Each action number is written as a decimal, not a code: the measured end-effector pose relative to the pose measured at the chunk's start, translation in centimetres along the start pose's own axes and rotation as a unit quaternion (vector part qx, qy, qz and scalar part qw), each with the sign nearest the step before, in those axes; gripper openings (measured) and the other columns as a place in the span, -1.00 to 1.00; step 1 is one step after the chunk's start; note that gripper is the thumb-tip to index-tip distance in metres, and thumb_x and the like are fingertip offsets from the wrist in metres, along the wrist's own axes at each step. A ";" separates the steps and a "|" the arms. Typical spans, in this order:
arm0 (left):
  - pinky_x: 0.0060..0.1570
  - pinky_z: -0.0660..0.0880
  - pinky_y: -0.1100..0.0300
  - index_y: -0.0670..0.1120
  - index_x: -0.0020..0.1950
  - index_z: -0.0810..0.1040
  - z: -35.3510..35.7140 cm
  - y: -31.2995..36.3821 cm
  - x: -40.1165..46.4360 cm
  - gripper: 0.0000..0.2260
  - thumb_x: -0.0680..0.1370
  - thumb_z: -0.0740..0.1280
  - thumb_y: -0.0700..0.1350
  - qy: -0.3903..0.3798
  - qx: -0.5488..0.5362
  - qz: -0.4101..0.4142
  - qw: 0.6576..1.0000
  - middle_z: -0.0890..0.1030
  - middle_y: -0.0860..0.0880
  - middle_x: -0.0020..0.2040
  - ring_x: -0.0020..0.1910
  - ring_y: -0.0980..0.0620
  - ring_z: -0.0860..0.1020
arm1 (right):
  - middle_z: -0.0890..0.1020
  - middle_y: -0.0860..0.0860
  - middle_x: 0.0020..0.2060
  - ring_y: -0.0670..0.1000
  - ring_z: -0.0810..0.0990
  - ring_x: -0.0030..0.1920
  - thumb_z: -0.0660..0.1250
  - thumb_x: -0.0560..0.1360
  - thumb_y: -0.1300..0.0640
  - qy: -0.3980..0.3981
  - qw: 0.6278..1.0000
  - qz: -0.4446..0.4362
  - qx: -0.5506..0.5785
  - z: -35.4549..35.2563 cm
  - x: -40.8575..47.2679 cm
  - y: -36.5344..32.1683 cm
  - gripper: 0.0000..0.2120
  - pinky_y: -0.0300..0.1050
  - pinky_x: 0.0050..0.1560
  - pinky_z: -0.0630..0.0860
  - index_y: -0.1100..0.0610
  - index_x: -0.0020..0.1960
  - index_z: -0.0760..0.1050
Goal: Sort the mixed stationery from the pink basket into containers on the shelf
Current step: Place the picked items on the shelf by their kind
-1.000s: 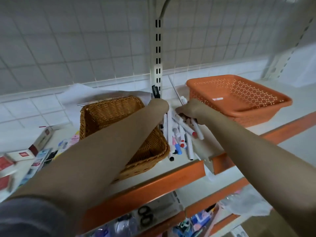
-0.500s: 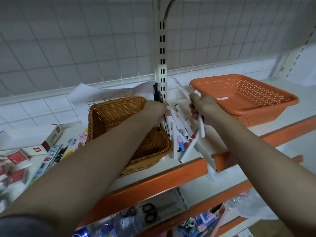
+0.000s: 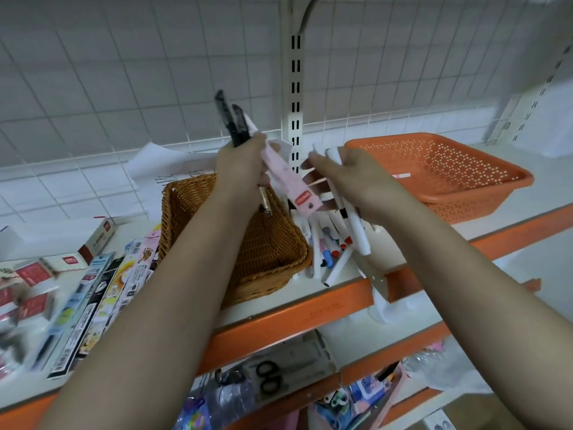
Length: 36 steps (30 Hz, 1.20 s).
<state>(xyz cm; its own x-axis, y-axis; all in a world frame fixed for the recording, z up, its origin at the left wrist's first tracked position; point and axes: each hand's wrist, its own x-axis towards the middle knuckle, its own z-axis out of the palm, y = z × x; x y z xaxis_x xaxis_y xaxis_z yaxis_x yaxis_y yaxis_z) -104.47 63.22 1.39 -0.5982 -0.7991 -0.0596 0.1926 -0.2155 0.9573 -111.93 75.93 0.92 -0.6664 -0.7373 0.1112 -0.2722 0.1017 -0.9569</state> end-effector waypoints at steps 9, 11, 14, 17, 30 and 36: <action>-0.59 0.34 0.41 -0.09 -0.06 0.54 -3.7 -1.0 -3.4 -0.91 0.57 0.29 -0.09 -0.016 0.100 -0.062 0.993 0.56 0.09 -0.50 -0.66 0.19 0.40 | 0.40 0.07 -0.35 -0.02 0.37 -0.47 0.11 0.62 -0.07 0.056 0.969 0.119 -0.209 0.4 6.5 2.7 -0.60 -0.22 -0.40 0.44 0.27 -0.05 0.47; -0.57 0.31 0.36 -0.08 -0.05 0.55 -4.3 -1.7 -3.7 -0.90 0.58 0.28 -0.09 -0.016 0.098 -0.065 0.993 0.60 0.05 -0.43 -0.61 0.17 0.40 | 0.53 0.14 -0.24 0.06 0.51 -0.32 0.14 0.62 -0.01 0.058 0.950 0.110 -0.286 1.3 7.0 3.5 -0.62 -0.09 -0.02 0.53 0.31 -0.08 0.47; -0.57 0.27 0.33 -0.06 -0.13 0.55 -6.0 -2.1 -4.1 -0.89 0.58 0.29 -0.09 0.013 0.098 -0.052 0.994 0.52 -0.01 -0.40 -0.51 0.12 0.36 | 0.61 0.06 0.03 0.04 0.57 -0.03 0.20 0.59 0.01 0.100 0.966 0.005 -0.237 2.7 5.0 1.8 -0.68 -0.19 -0.03 0.49 0.23 0.16 0.51; -0.60 0.27 0.34 -0.09 -0.21 0.49 -7.8 -1.4 -5.3 -0.83 0.56 0.32 -0.08 0.025 0.032 -0.022 0.999 0.45 -0.03 -0.40 -0.55 0.13 0.32 | 0.66 0.01 -0.17 -0.04 0.64 -0.17 0.22 0.58 -0.02 -0.096 0.988 -0.034 -0.116 5.2 0.1 -0.4 -0.75 -0.28 -0.29 0.54 0.12 -0.01 0.57; -0.67 0.22 0.40 -0.09 -0.14 0.43 -24.1 0.4 -11.7 -0.77 0.66 0.11 -0.06 0.207 -0.109 -0.022 0.972 0.44 0.05 -0.50 -0.62 0.18 0.31 | 0.52 0.20 0.18 0.15 0.60 0.00 0.18 0.57 0.27 -0.155 0.957 -0.073 -0.234 24.0 -3.5 -1.0 -0.70 -0.03 -0.05 0.56 0.28 0.29 0.36; -0.53 0.48 0.34 -0.13 -0.05 0.54 -32.6 0.8 -13.0 -0.76 0.65 0.13 -0.09 0.187 -0.132 -0.021 0.973 0.63 0.01 -0.36 -0.47 0.14 0.59 | 0.46 0.19 0.15 0.17 0.42 0.19 0.18 0.59 0.10 -0.061 0.894 -0.116 -0.429 31.2 -5.0 -1.5 -0.71 -0.05 0.07 0.35 0.20 0.26 0.38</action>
<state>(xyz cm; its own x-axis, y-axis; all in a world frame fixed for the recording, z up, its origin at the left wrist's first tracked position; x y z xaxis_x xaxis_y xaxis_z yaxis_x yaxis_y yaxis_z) -71.15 55.18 -6.32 -0.2947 -0.9244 -0.2424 0.3967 -0.3491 0.8490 -86.56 58.68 -6.58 -0.4567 -0.8669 0.1998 -0.8601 0.3730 -0.3480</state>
